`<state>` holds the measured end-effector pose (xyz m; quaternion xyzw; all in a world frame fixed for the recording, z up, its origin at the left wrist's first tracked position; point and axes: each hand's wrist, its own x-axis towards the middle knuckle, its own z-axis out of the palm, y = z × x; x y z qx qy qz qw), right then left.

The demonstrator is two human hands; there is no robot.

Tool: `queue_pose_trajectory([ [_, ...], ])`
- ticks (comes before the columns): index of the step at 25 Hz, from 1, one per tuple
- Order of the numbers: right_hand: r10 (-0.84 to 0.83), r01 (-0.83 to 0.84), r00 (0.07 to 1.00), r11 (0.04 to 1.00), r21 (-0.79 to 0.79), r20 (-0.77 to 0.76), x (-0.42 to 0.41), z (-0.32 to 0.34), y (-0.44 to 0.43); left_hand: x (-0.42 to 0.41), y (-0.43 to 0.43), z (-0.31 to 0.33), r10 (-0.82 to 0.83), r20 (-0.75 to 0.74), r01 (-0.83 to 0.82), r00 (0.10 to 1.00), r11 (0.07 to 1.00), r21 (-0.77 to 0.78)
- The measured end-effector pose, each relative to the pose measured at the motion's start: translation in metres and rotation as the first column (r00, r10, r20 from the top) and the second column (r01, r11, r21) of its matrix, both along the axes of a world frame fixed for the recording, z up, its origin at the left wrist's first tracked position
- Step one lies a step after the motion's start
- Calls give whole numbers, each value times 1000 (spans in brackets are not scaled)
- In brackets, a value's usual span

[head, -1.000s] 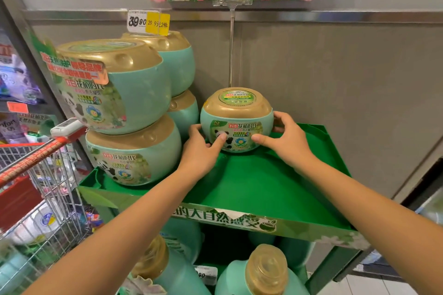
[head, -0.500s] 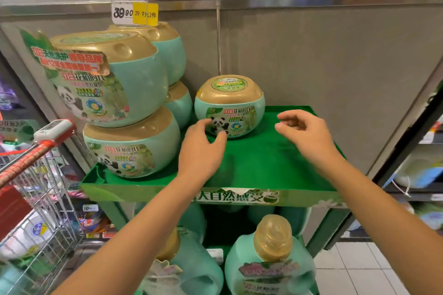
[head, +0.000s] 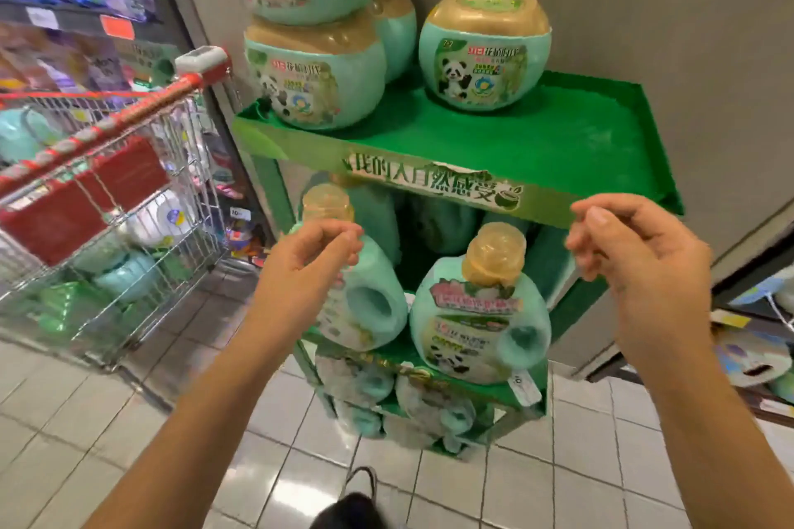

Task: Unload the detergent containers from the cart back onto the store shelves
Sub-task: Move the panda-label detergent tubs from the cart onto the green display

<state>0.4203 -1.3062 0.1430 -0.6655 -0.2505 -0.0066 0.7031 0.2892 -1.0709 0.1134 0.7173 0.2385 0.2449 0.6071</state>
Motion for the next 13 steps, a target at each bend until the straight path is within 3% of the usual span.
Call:
queue_pose_trajectory([
  [4, 188, -225, 961, 959, -174, -205, -43, -60, 2, -85, -14, -52, 169, -162, -184, 972, 979, -85],
  [7, 226, -369, 882, 878, -305, -414, -80, -121, 10, -157, -24, -92, 301, -302, -350, 905, 929, -123],
  [13, 330, -609, 782, 587, -534, -529, -147, -198, 57, -308, -35, -156, 487, -502, -635, 715, 753, -174],
])
